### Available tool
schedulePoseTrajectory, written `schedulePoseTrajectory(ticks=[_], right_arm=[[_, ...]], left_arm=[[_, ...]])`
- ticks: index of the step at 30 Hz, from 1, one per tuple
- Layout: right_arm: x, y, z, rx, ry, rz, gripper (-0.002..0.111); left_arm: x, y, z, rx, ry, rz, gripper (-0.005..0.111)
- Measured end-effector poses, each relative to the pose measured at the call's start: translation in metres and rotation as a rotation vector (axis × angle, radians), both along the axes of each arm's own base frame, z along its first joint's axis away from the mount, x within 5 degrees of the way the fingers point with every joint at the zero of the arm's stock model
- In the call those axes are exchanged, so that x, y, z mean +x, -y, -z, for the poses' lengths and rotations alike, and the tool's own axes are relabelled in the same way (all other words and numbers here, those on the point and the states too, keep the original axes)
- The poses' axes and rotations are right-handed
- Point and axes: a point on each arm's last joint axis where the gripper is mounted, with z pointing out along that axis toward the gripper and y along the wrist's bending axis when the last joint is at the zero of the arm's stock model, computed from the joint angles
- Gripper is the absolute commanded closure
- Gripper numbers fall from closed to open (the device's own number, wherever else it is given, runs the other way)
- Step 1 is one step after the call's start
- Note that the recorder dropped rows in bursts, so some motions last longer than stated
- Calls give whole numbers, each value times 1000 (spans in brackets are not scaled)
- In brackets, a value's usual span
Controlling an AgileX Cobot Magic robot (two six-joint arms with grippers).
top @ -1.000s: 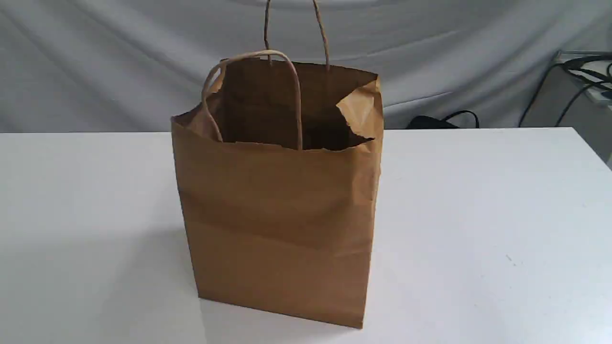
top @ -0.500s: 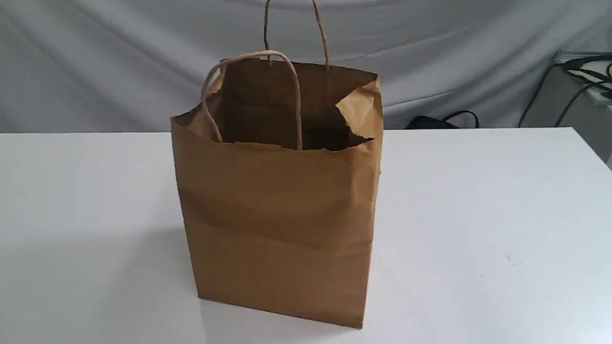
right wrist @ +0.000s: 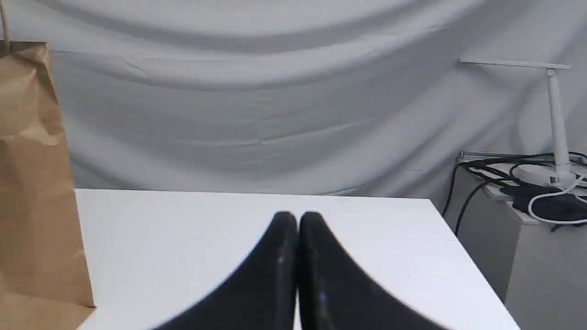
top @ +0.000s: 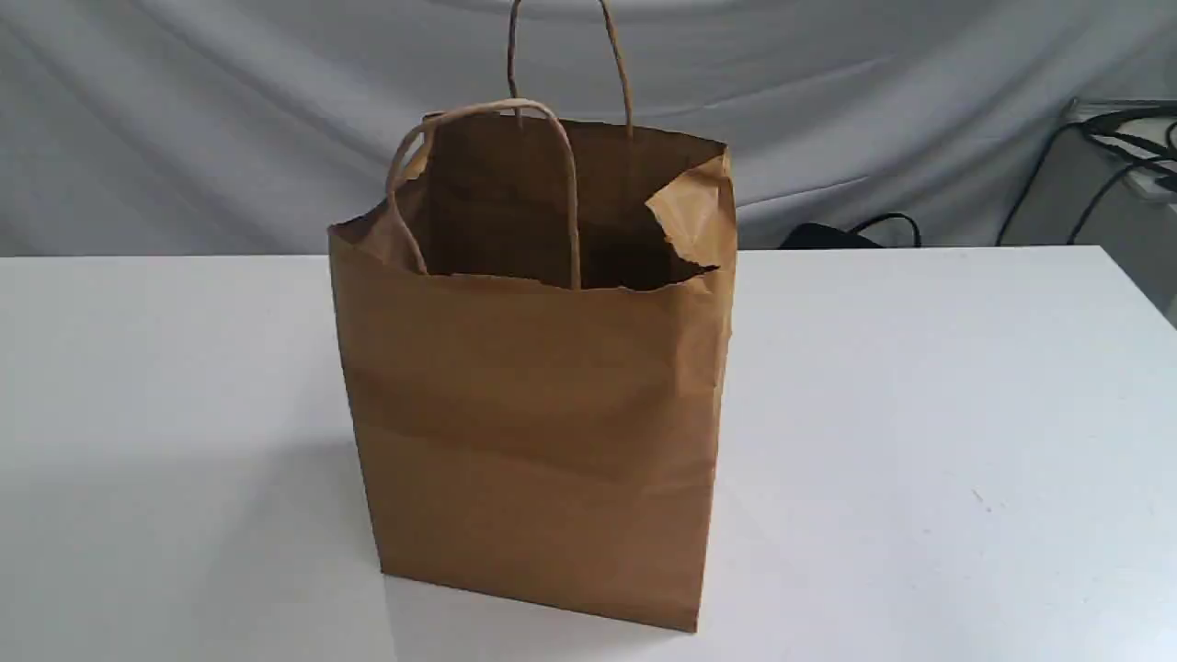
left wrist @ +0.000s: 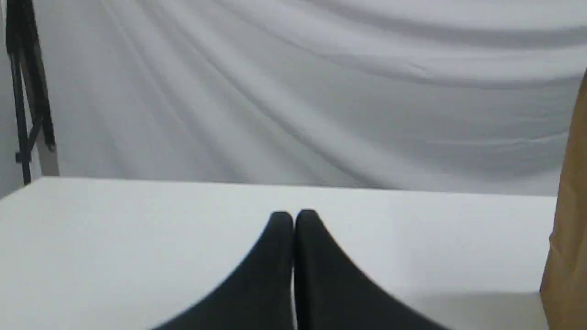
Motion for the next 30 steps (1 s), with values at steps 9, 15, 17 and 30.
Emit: schedulePoseTrajectory(ticks=[9,15,17,30], right_arm=[[0,0,0,0,-2,0,108],[0,0,0,0,-2,0,108],[0,0,0,2,-4,0,108],[0,0,0,2,-4,0,108]], left_arm=[[0,0,6,-65,-62,-3,107],[0,0,6,-67,-61,-3,107],[0,0,6,-67,-61,-3,107],[0,0,6,-67,-61,-3,107]])
